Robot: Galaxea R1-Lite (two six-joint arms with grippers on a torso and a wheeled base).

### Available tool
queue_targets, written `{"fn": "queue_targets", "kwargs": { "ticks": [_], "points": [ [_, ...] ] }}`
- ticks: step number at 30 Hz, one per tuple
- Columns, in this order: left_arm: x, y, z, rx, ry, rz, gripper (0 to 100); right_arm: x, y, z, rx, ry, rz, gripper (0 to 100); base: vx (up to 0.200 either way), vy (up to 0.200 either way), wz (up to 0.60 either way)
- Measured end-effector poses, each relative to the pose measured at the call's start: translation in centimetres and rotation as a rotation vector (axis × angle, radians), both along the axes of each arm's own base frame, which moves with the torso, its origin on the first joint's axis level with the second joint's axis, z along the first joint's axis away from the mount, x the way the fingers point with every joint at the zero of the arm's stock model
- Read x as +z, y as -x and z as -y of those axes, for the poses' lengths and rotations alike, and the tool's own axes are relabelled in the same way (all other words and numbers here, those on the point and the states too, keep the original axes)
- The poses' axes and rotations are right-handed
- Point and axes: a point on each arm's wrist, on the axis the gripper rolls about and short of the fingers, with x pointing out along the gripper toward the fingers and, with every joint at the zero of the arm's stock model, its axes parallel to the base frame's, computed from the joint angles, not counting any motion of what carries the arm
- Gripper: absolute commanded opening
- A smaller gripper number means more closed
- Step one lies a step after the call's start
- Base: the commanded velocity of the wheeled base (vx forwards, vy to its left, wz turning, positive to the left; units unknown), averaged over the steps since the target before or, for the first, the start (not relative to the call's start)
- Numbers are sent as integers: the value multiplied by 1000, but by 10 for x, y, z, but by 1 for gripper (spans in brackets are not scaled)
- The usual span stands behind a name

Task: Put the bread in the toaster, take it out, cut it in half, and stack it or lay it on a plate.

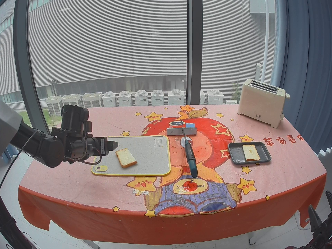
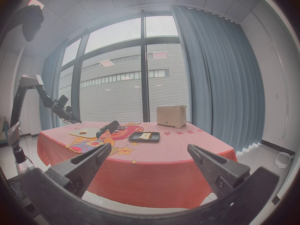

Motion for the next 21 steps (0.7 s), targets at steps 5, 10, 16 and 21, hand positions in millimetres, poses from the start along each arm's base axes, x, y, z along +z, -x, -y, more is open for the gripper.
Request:
{"fn": "queue_targets", "kwargs": {
  "ticks": [5,10,16,21],
  "points": [
    [-12,5,11,-3,-49,-75,100,0,1,0,6,-9,6,100,0,0,0],
    [-16,2,20,12,-89,-78,100,0,1,0,10,-18,6,100,0,0,0],
    [-24,-2,24,6,-98,-91,100,0,1,0,17,-23,7,100,0,0,0],
    [-34,-6,25,20,-119,-113,0,0,1,0,17,-22,9,100,0,0,0]
  ]
}}
